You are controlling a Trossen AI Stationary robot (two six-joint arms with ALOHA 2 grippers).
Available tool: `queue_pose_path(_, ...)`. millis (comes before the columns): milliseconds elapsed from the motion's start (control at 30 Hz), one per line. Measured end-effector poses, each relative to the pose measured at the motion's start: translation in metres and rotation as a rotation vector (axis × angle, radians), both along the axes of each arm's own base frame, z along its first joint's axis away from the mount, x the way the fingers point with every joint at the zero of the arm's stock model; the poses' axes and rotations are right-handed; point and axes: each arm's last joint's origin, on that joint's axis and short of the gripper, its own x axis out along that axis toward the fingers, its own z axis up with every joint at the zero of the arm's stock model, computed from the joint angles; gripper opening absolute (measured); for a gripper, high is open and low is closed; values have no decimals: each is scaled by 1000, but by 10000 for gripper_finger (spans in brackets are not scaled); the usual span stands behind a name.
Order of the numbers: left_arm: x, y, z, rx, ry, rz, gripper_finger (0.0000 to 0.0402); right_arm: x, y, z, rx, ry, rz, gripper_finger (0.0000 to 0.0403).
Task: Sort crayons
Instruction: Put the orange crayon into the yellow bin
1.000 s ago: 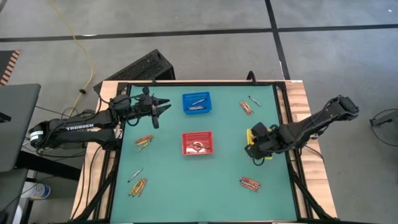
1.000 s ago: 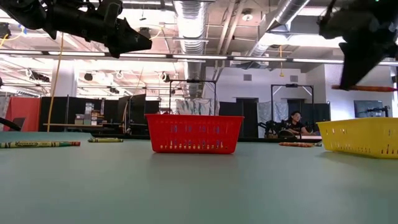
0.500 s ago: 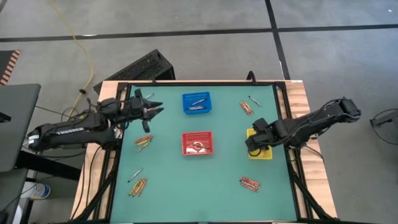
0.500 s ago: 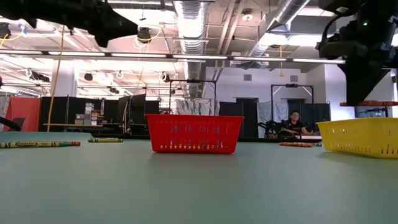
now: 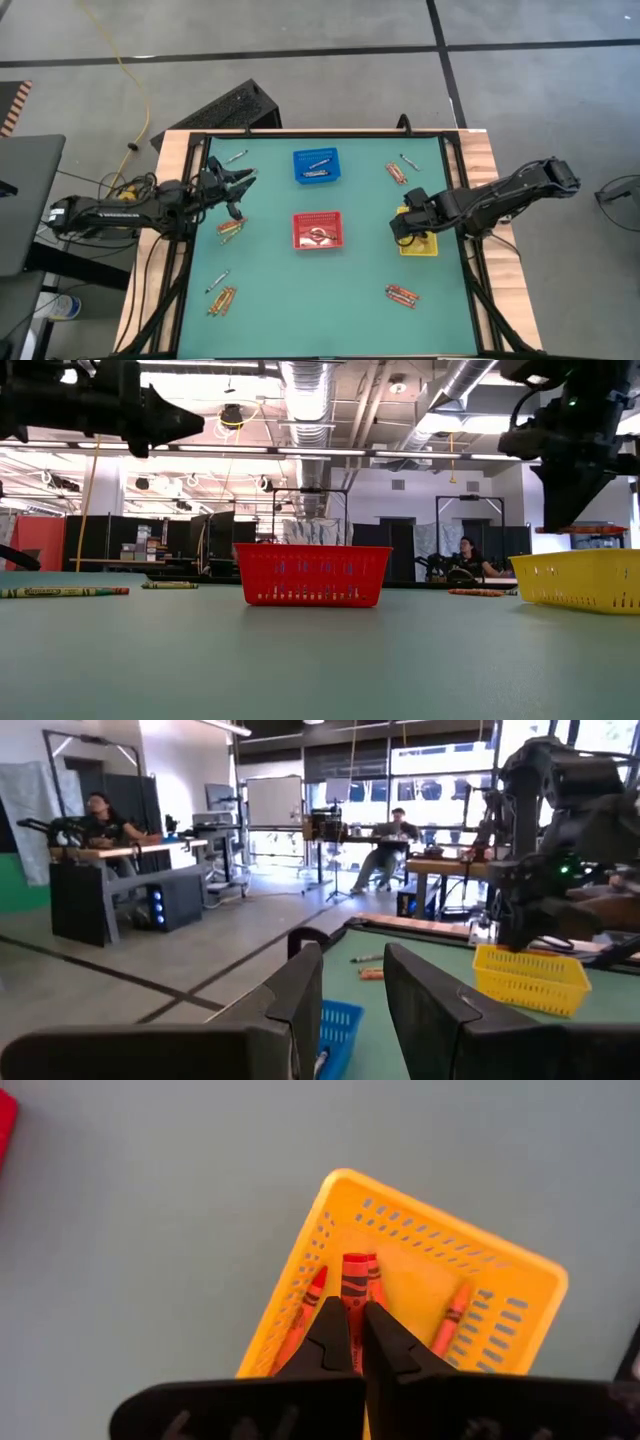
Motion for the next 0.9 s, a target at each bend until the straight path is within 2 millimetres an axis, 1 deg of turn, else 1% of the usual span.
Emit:
queue_pose_path(133,-1,0,1,32,9,8,98,0,4,-5,-3,1,-33,4)
queue_pose_path(267,-1,-1,1,45,15,-5,98,-3,5,-20,11,50,-45,8)
queue_pose_path(333,0,-1,1,49,16,-22,98,-3,6,-27,17,72,-74,16)
queue_pose_path(433,0,-1,1,60,22,-23,98,-3,6,-30,18,92,-79,39)
queue_pose_path(600,0,-1,-1,59,46,-21,98,-4,6,-28,34,88,-76,85)
queue_pose_path(700,1,0,-6,35,82,-8,98,-8,6,-23,41,75,-45,105)
queue_pose_path(800,3,0,-10,2,114,5,98,-10,7,-17,23,45,-8,114)
queue_pose_path(900,5,1,-14,-33,138,7,98,-13,8,-7,-56,-15,33,116)
